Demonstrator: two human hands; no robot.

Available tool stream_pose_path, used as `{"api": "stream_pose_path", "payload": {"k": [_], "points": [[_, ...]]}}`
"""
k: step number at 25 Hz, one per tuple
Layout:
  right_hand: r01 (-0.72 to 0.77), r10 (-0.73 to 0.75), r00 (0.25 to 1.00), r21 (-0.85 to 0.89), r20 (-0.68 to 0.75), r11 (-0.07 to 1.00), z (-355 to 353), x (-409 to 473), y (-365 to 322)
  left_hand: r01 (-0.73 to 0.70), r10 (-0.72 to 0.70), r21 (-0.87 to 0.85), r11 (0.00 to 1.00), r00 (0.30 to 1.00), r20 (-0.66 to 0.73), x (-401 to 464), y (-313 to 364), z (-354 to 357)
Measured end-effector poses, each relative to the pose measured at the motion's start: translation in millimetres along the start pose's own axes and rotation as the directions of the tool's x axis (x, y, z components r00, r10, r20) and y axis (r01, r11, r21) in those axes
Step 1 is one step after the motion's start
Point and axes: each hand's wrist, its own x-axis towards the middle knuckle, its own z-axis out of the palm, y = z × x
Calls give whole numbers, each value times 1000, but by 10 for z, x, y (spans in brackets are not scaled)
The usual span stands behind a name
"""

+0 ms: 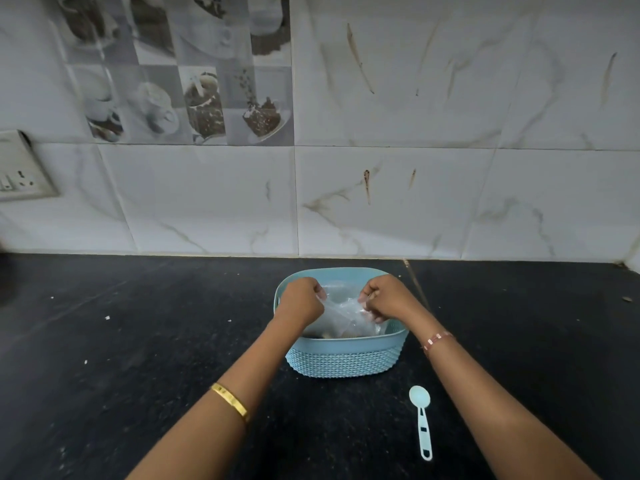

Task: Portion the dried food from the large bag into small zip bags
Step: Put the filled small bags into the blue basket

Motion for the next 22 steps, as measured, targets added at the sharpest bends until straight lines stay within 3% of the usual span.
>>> {"api": "stream_pose_path", "payload": {"k": [6, 10, 14, 17, 22], "points": [[83, -139, 982, -366, -130, 927, 9, 76, 50, -30, 31, 218, 976, 1000, -2, 49, -6, 26], [91, -160, 977, -410, -138, 907, 32, 40, 43, -73, 91, 276, 958, 994, -54, 35, 5, 39], [140, -224, 943, -320, -245, 937, -66, -142, 5, -247, 254, 73, 966, 959, -123, -192, 199, 44], [184, -245, 895, -193, -372, 964, -247, -422, 20, -458, 438, -102, 883, 883, -168, -507, 416, 102], [78, -72, 905, -3, -419, 997, -339, -1017, 462, -528, 527, -354, 772, 843, -108, -936, 557, 471]]}}
